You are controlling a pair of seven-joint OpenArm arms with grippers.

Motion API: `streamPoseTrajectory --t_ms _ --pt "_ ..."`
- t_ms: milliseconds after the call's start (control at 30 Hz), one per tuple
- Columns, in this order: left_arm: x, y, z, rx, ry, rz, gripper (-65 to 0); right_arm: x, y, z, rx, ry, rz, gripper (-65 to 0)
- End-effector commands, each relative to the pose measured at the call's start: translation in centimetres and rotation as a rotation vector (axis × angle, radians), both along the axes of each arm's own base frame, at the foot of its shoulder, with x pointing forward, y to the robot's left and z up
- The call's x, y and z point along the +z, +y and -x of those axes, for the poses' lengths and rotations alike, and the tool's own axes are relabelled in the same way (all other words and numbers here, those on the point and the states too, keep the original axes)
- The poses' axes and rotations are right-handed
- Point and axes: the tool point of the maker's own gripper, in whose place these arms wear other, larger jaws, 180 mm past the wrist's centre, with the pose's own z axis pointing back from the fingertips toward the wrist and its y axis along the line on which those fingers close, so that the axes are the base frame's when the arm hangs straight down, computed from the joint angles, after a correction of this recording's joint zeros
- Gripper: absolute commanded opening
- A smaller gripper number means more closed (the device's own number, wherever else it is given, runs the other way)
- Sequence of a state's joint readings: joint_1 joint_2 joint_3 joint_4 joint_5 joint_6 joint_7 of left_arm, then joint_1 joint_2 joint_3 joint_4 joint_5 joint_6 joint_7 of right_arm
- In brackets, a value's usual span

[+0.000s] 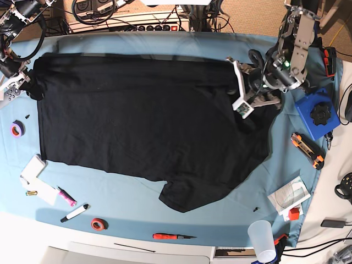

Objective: Layout the t-shirt on the table in an organized manner, then fold the t-shirt properly
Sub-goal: 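Move the left gripper down onto the shirt's hem and grasp it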

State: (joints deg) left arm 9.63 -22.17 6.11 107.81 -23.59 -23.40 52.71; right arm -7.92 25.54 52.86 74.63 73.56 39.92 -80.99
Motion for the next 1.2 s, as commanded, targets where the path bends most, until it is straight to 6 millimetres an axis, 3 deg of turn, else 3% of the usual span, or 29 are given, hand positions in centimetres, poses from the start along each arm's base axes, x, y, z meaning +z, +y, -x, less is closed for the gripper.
streamPoseTrajectory --t_ms 0,367,500,667,900,1167 --pt "0.8 -0.4 -0.8 -0.005 -0.025 0.03 -45.6 2.0 -0.9 -0.7 -0.004 -0.055 0.028 -45.6" --pt "1.6 -5.3 -5.1 0.012 -0.041 0.178 -45.6 2.0 -0.9 -0.7 -0.004 -0.055 0.028 -45.6" --pt "1.6 -6.2 -6.9 0.028 -0.042 0.209 -45.6 2.0 -0.9 -0.8 -0.004 -0.057 0.028 -45.6" --pt "3.9 -5.6 -9.9 0.093 -0.101 0.22 -45.6 2.3 -1.0 -1.0 -0.004 -0.066 0.031 -45.6" --pt "7.6 -4.4 -14.2 0.122 -0.265 0.156 -45.6 4.4 -1.0 -3.6 -0.005 -0.15 0.034 -45.6" --pt "7.3 -2.2 -15.3 0.208 -0.298 0.058 -45.6 4.4 -1.8 -4.8 -0.02 -0.118 0.098 -45.6"
